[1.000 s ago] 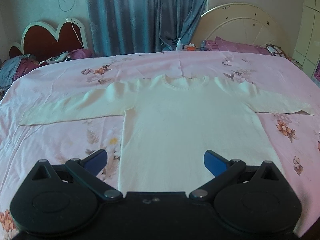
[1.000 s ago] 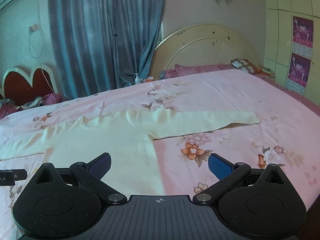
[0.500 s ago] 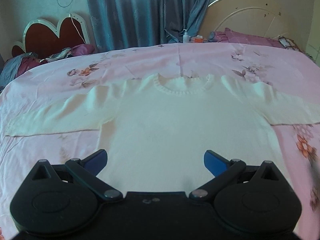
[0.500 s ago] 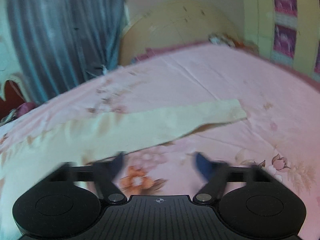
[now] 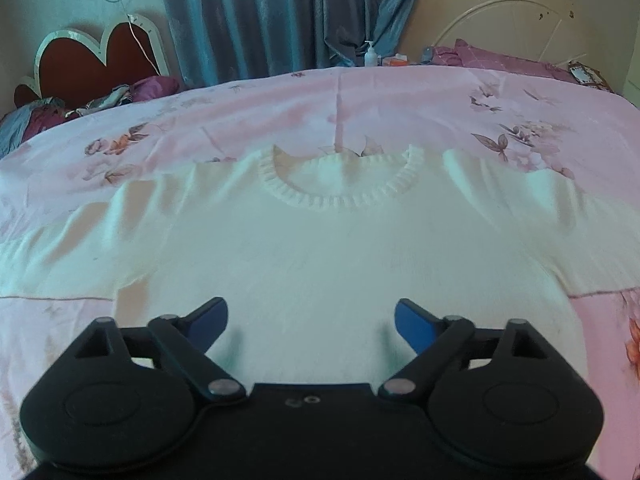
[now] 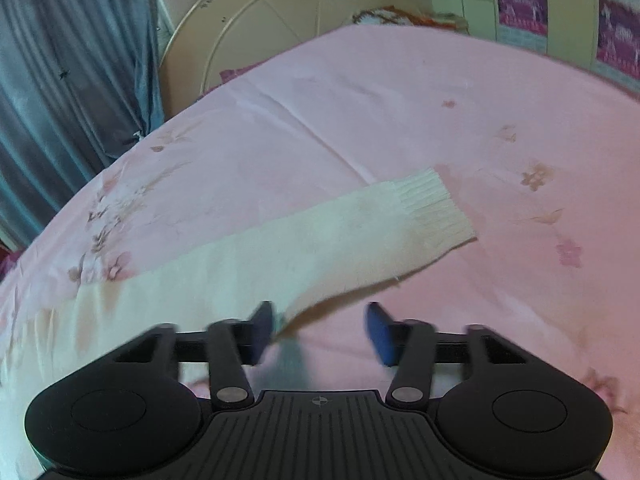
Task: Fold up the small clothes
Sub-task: 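Close the right tool on the sleeve cuff and lift it, then carry the held sleeve across the sweater body and open the right tool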
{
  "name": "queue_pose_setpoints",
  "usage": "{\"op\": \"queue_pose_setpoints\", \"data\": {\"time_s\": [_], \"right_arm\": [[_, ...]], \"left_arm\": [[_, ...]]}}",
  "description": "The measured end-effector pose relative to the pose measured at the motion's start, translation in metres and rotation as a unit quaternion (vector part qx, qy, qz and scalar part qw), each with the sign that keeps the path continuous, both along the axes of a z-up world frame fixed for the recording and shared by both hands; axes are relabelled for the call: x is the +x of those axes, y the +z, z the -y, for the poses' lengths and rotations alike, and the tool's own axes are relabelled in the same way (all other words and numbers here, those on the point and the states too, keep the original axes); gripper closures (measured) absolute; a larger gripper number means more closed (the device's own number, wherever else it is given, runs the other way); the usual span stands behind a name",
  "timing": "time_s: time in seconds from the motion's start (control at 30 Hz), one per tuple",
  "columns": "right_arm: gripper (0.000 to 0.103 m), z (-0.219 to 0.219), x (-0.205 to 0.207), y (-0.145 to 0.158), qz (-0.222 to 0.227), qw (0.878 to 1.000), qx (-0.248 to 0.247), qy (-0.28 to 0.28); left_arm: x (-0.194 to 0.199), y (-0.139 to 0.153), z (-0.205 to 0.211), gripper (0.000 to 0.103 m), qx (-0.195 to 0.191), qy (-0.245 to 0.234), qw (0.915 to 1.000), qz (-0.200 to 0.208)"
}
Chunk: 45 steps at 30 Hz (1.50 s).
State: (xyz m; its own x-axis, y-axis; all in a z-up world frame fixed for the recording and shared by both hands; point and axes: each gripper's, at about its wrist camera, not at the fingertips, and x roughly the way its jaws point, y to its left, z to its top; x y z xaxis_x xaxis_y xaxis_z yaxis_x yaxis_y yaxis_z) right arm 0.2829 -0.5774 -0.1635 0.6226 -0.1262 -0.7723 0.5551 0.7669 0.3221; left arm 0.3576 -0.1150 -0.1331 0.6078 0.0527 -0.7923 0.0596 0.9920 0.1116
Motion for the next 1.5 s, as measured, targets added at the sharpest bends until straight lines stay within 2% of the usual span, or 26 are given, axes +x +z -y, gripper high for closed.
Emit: {"op": "queue_pose_setpoints", "data": {"time_s": [0.07, 0.1, 0.13, 0.2, 0.27, 0.33, 0.47, 0.63, 0.83, 1.0, 1.1, 1.2, 1.33, 1.37, 1.4, 1.43, 1.5], "right_arm": [[0.058, 0.008, 0.009, -0.005, 0.004, 1.0, 0.001, -0.009], [0.063, 0.01, 0.012, -0.005, 0.004, 1.0, -0.003, -0.012], [0.076, 0.012, 0.014, -0.006, 0.006, 1.0, -0.004, -0.014], [0.089, 0.016, 0.017, -0.008, 0.005, 1.0, -0.003, -0.017], [0.091, 0.016, 0.019, -0.008, 0.005, 1.0, -0.01, -0.016], [0.099, 0.014, 0.021, -0.005, 0.004, 1.0, -0.022, -0.011], [0.1, 0.001, 0.028, 0.008, 0.014, 0.999, -0.05, 0.002], [0.1, -0.031, 0.041, 0.03, 0.037, 0.996, -0.076, 0.035], [0.1, -0.116, 0.067, 0.061, 0.076, 0.987, -0.09, 0.112], [0.1, -0.219, 0.087, 0.075, 0.106, 0.967, -0.087, 0.213], [0.1, -0.28, 0.097, 0.068, 0.105, 0.954, -0.069, 0.271], [0.1, -0.332, 0.104, 0.049, 0.086, 0.942, -0.049, 0.32], [0.099, -0.372, 0.109, 0.028, 0.047, 0.926, -0.033, 0.372], [0.098, -0.378, 0.106, 0.025, 0.039, 0.924, -0.036, 0.378], [0.088, -0.38, 0.105, 0.025, 0.038, 0.922, -0.037, 0.384], [0.059, -0.378, 0.101, 0.027, 0.044, 0.921, -0.032, 0.386], [0.027, -0.365, 0.093, 0.036, 0.069, 0.924, -0.033, 0.374]], "left_arm": [[0.006, -0.004, 0.001, 0.02, -0.003, 0.002, 1.0, -0.003], [0.009, -0.007, 0.002, 0.022, -0.003, 0.0, 1.0, -0.005], [0.012, -0.009, 0.003, 0.022, -0.002, 0.0, 1.0, -0.007], [0.018, -0.015, 0.005, 0.028, 0.005, 0.001, 0.9999, -0.012], [0.023, -0.02, 0.005, 0.033, 0.009, 0.0, 0.9998, -0.018], [0.026, -0.025, 0.003, 0.036, 0.005, 0.002, 0.9997, -0.024], [0.028, -0.025, -0.002, 0.036, 0.0, 0.001, 0.9997, -0.023], [0.031, -0.021, -0.007, 0.043, -0.001, -0.012, 0.9998, -0.016], [0.035, -0.014, -0.033, 0.044, -0.01, -0.018, 0.9998, -0.003], [0.038, -0.009, -0.069, 0.044, -0.019, -0.004, 0.9998, -0.002], [0.04, -0.008, -0.093, 0.044, -0.022, 0.01, 0.9997, -0.003], [0.043, -0.009, -0.112, 0.044, -0.022, 0.024, 0.9994, -0.009], [0.046, -0.012, -0.127, 0.044, -0.028, 0.032, 0.999, -0.018], [0.047, -0.012, -0.128, 0.044, -0.03, 0.031, 0.9989, -0.019], [0.047, -0.012, -0.129, 0.044, -0.032, 0.03, 0.9988, -0.02], [0.048, -0.011, -0.128, 0.043, -0.033, 0.029, 0.9988, -0.02], [0.047, -0.01, -0.126, 0.043, -0.038, 0.024, 0.9988, -0.019]]}}
